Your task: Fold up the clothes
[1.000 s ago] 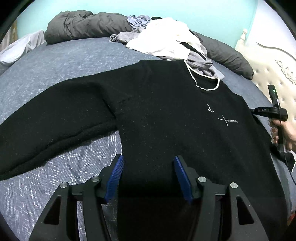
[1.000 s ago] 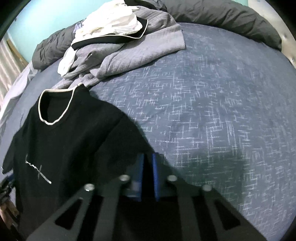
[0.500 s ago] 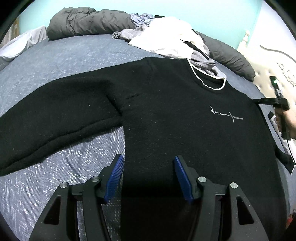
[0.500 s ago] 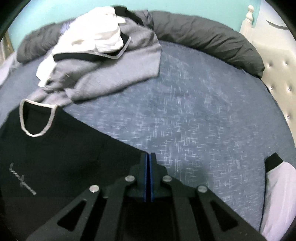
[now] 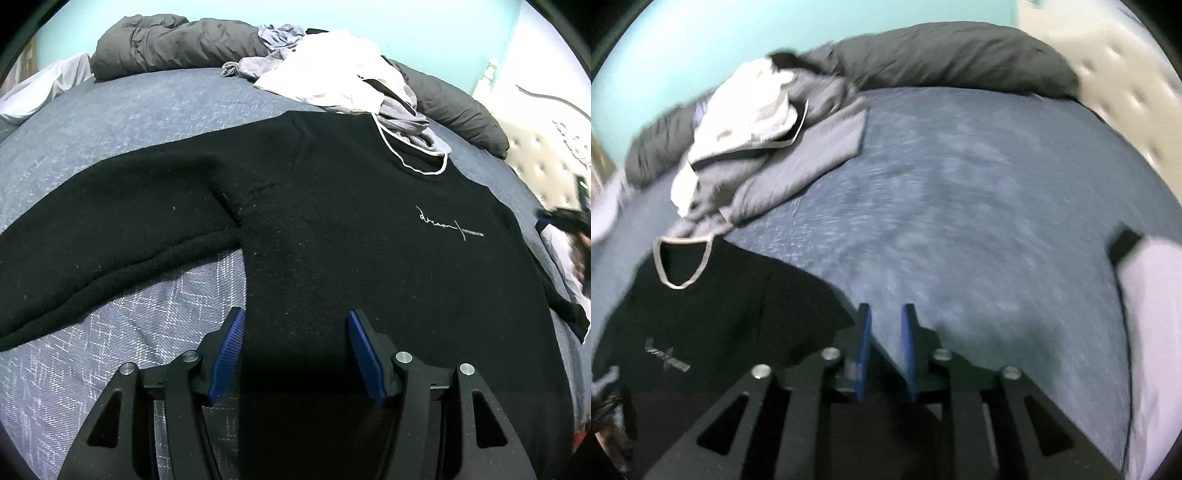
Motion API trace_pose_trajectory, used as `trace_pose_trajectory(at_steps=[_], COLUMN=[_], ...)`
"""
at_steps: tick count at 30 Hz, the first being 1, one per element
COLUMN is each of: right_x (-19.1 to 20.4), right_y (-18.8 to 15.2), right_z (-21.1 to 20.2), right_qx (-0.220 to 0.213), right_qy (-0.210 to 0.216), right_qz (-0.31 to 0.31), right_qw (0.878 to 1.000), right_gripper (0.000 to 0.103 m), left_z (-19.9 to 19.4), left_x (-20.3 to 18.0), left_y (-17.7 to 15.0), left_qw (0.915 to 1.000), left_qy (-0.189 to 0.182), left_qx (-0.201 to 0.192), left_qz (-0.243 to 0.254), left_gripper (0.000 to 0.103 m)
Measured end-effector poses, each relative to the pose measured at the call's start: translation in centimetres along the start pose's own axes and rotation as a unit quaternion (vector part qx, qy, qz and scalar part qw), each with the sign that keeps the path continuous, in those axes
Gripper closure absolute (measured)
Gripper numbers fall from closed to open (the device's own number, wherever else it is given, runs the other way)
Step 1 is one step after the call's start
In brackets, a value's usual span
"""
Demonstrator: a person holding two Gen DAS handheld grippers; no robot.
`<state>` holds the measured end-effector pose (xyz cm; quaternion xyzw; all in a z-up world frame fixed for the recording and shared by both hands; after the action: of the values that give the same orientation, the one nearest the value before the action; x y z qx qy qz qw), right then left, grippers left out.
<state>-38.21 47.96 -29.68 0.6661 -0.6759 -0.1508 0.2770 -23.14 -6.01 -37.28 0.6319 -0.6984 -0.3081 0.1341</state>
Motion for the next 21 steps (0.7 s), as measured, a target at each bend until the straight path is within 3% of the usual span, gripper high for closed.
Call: trace_pose_trajectory(at_steps=[2, 9, 13, 18, 21], right_x=[-3.3, -12.1, -14.3, -16.7, -15.8], right_y=[-2.2, -11.1, -15.6, -20.0, -20.5], right_z=[-3.0, -11.3, -14.3, -15.2, -15.7], right_qx=[-0.002, -0.004, -0.002, -0.014, -0.032], right_qy=[0.003, -0.053, -0.087, -0.053, -0.063], right_qz=[0.039, 0.130, 0.153, 0.223, 0.217], right_qw=[0.999, 0.990, 0.984, 0.973, 0.974], right_gripper=[0.052, 0.051, 0.051, 0.051, 0.051], left_z=[-0.2, -0.6, -0.6, -0.5, -0.6], left_x=[0.0, -0.1, -0.2, -0.2, -0.2], left_y=[0.0, 0.0, 0.0, -0.1, -0.1], left_qw=[1.0000, 0.9999, 0.9999, 0.9999, 0.9999], left_qy=[0.002, 0.005, 0.007, 0.010, 0.010], left_qx=[-0.004, -0.010, -0.010, -0.010, -0.011], left_qz=[0.000, 0.001, 0.002, 0.004, 0.004], left_gripper=[0.042, 0.042, 0.042, 0.042, 0.042])
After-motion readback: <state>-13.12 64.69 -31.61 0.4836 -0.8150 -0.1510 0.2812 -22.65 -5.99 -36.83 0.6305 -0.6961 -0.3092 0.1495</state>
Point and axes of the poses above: each gripper's, at about its wrist camera, not at the fingertips, and z roughly the way its jaws point, x to its left, y to its top, the point moved 2 cm from there along z, roughly the way its jaws point, and after that the axes turned 1 degree about y, right-handed, at the moved point
